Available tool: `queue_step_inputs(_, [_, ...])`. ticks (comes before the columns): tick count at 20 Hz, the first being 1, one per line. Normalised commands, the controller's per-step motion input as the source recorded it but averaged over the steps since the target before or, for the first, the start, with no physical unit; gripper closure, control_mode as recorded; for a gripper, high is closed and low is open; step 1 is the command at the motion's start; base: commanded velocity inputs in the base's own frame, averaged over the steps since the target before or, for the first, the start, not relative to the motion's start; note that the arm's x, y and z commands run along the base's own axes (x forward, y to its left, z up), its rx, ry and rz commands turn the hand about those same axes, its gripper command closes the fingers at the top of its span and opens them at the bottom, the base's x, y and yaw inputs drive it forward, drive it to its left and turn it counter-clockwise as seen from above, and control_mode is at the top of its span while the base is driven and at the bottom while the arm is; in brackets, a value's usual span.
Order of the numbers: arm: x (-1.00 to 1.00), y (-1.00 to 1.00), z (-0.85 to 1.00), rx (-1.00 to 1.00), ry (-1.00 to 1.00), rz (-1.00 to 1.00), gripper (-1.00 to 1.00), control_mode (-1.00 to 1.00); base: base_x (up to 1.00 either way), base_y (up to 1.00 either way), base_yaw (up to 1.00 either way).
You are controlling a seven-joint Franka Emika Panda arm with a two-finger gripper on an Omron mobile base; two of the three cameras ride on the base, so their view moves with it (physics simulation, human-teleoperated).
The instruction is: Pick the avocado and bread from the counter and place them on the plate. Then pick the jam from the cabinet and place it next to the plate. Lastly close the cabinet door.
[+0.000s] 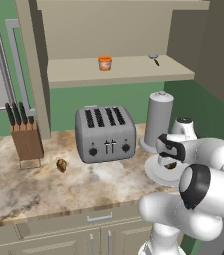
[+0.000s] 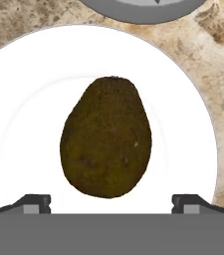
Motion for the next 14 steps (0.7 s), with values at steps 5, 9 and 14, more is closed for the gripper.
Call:
queue_step_inputs(5, [-0.21,0.01,0.38,0.00,-0.03,0.00,-1.00,-1.00,0.00,0.00,0.00])
queue_step_inputs(9, [-0.49,0.12,0.38,0.00,-0.10,0.00,-1.00,-1.00,0.00,0.00,0.00])
queue_step_inputs(14, [-0.50,0.25,0.34,0.00,-0.09,0.00,-1.00,-1.00,0.00,0.00,0.00])
